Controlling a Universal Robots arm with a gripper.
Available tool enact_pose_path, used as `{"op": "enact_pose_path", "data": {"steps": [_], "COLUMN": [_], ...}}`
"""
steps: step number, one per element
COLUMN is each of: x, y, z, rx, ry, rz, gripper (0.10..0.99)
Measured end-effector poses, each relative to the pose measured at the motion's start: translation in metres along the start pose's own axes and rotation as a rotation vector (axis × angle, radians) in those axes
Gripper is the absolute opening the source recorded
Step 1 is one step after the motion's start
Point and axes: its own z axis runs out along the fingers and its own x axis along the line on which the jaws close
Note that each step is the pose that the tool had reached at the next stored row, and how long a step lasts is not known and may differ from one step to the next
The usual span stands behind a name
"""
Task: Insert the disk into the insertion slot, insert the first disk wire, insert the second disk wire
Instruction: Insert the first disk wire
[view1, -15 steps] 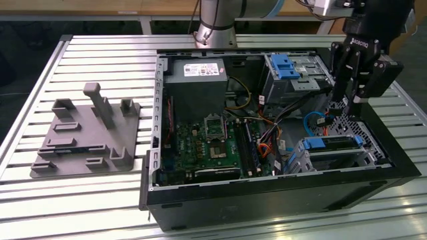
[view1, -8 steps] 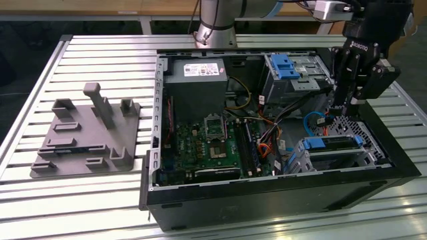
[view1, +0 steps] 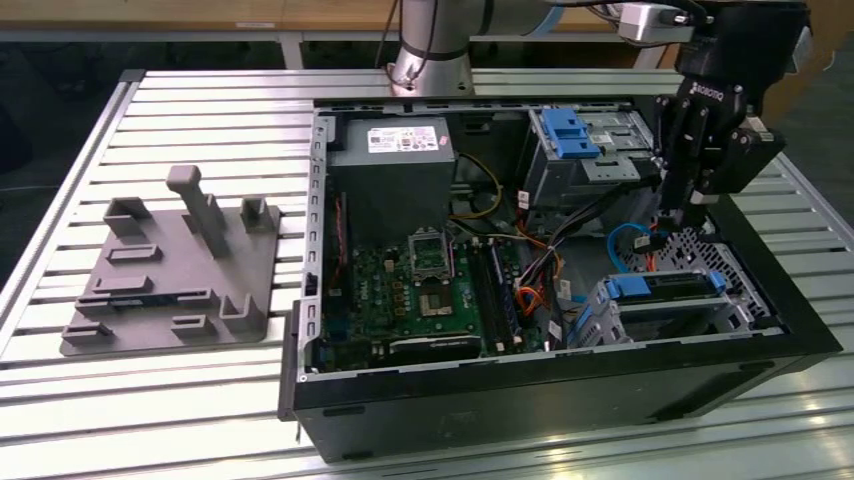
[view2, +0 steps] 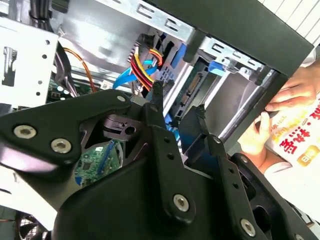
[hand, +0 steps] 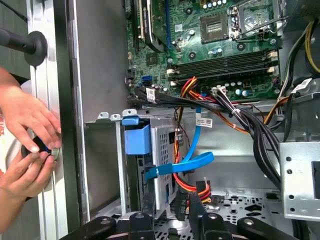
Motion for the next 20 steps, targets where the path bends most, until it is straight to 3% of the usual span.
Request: {"op": "enact_pose_path", "data": {"steps": [5, 11, 16, 20], "x": [-0.0022, -0.004, -0.0056, -0.008], "y": [-0.0005, -0.0029, -0.0031, -0.0031], "z": [0.0053, 0.0066, 0.0086, 0.0091], "rx": [0.0, -0.009, -0.008, -0.007], "ry": [0.0004, 0.0089, 0.0204, 0.0377], "rz": [0.0, -0.004, -0.004, -0.003], "gripper": [0.408, 0.408, 0.408, 0.408]}}
